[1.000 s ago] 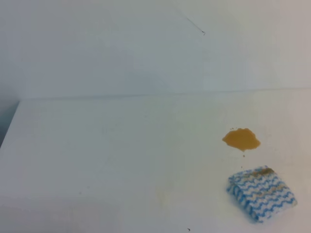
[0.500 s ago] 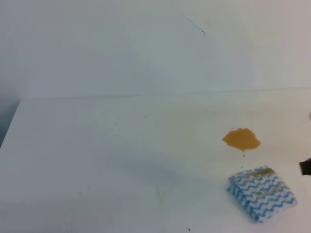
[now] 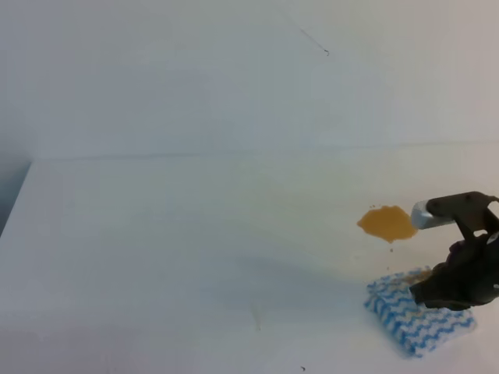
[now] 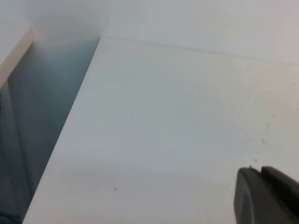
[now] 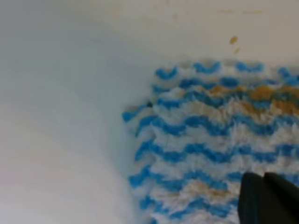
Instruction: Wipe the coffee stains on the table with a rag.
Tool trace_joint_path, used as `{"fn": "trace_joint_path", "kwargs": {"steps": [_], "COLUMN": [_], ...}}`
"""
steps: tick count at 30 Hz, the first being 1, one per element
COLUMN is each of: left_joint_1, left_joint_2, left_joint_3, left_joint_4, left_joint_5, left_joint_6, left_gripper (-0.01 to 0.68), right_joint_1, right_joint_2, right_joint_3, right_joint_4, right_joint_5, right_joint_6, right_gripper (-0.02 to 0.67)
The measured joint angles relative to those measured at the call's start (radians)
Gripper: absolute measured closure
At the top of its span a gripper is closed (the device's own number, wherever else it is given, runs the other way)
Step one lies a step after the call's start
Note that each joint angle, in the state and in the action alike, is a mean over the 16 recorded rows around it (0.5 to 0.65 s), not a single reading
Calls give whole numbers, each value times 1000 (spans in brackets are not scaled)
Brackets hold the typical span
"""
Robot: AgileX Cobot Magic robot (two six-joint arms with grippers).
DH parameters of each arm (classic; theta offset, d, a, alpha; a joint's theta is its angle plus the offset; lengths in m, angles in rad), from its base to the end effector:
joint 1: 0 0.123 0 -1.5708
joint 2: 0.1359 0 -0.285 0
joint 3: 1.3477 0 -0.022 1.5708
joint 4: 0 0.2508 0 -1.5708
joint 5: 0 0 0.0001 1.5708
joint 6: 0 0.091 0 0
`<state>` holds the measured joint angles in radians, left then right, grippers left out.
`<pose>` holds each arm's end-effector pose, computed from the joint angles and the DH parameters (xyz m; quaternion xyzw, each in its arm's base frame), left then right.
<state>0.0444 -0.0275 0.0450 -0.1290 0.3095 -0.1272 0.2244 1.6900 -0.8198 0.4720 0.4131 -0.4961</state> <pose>0.0538 -0.0012 0.1718 -0.1033 0.7790 -0.0788 0.6134 0.2900 0.0833 0.1556 -0.1562 0.9620 0.1064 0.1973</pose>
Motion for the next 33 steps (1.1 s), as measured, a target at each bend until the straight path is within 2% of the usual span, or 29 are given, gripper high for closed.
{"fn": "trace_joint_path", "kwargs": {"steps": [18,33], "left_joint_1": [0,0], "left_joint_2": [0,0], "left_joint_3": [0,0], "left_joint_4": [0,0], "left_joint_5": [0,0], "left_joint_6": [0,0], "left_gripper": [673,672], "right_joint_1": [0,0], "right_joint_2": [123,124], "right_joint_3": [-11,-18], "right_joint_4": [-18,-181], "right_joint_5": [-9,-58], "right_joint_6": [14,150], "right_gripper": [651,651]}}
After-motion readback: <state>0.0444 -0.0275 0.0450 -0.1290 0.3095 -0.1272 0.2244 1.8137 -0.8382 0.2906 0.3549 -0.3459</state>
